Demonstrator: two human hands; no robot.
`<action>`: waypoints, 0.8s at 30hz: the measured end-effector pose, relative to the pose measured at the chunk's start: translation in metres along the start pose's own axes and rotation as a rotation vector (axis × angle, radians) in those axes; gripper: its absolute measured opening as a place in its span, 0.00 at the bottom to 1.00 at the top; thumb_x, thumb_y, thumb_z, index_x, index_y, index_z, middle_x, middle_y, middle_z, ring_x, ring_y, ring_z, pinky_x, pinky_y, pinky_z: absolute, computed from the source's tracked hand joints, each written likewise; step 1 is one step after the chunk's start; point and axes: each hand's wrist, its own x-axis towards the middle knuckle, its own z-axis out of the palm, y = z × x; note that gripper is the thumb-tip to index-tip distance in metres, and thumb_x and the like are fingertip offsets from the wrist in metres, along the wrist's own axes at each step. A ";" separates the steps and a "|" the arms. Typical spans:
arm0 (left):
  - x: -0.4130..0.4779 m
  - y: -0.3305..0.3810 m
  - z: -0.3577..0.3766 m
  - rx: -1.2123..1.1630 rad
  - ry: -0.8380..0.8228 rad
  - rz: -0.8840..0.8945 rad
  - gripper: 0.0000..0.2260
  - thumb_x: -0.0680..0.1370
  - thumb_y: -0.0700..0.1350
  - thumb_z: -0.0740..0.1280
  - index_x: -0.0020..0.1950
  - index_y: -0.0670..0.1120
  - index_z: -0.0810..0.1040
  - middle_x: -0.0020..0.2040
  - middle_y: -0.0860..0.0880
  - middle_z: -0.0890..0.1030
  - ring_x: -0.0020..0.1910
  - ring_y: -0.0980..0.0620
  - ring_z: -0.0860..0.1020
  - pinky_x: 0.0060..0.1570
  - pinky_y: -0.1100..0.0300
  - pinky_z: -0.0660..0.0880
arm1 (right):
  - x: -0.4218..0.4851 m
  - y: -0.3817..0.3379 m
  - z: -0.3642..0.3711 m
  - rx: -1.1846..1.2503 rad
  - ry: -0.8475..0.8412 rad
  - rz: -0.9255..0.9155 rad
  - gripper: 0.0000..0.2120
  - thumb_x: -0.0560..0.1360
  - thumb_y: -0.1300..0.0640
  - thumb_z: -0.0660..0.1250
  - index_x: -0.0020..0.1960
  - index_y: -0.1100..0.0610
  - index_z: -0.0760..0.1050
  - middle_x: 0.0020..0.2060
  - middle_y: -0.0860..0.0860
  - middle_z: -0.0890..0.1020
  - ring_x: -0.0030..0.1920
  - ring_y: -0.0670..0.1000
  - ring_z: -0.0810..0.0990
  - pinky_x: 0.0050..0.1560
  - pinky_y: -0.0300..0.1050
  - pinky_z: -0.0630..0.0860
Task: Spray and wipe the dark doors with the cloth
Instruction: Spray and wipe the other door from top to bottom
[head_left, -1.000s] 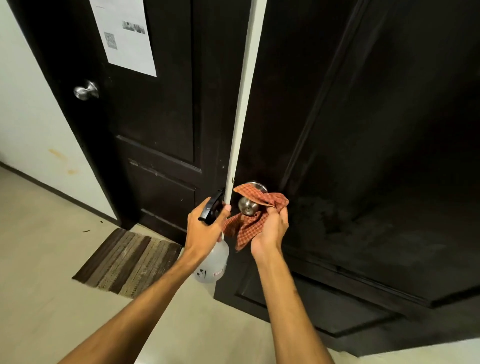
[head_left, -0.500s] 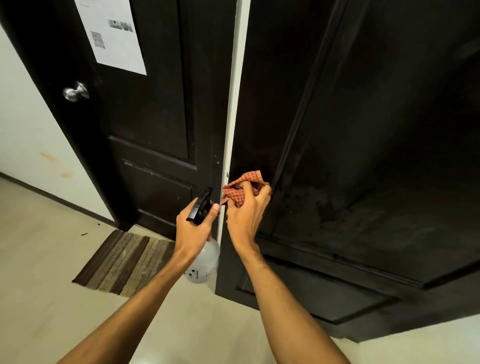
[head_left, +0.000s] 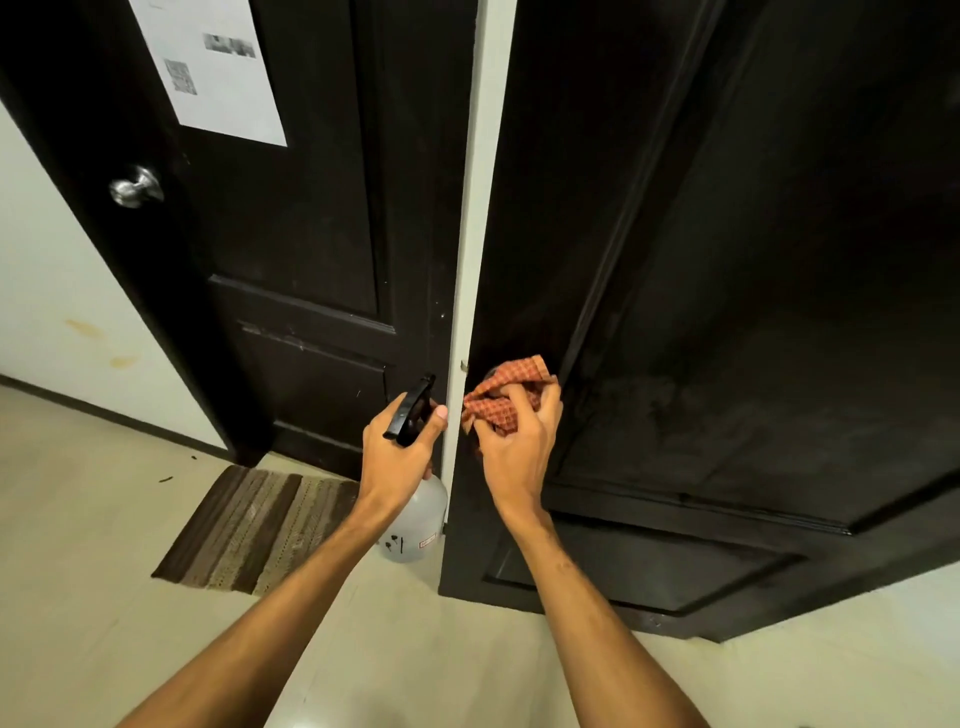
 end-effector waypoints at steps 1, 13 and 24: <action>0.000 -0.001 -0.002 -0.005 -0.007 -0.002 0.05 0.81 0.47 0.71 0.52 0.46 0.80 0.44 0.42 0.84 0.26 0.55 0.77 0.27 0.64 0.75 | -0.008 -0.002 -0.004 0.016 0.008 -0.008 0.17 0.68 0.60 0.80 0.54 0.56 0.81 0.63 0.54 0.71 0.63 0.51 0.70 0.63 0.27 0.65; -0.036 -0.003 -0.022 -0.014 -0.091 -0.016 0.07 0.80 0.46 0.71 0.56 0.47 0.78 0.48 0.46 0.83 0.33 0.55 0.80 0.28 0.66 0.75 | -0.094 -0.022 -0.047 0.038 0.114 -0.013 0.19 0.70 0.50 0.72 0.59 0.49 0.73 0.65 0.49 0.66 0.65 0.56 0.73 0.53 0.56 0.83; -0.124 0.006 -0.053 -0.064 -0.299 0.014 0.04 0.81 0.45 0.71 0.51 0.46 0.80 0.45 0.44 0.85 0.23 0.55 0.74 0.25 0.60 0.74 | -0.217 -0.061 -0.114 0.039 0.418 0.202 0.25 0.68 0.53 0.69 0.62 0.62 0.73 0.68 0.62 0.68 0.65 0.62 0.74 0.61 0.59 0.79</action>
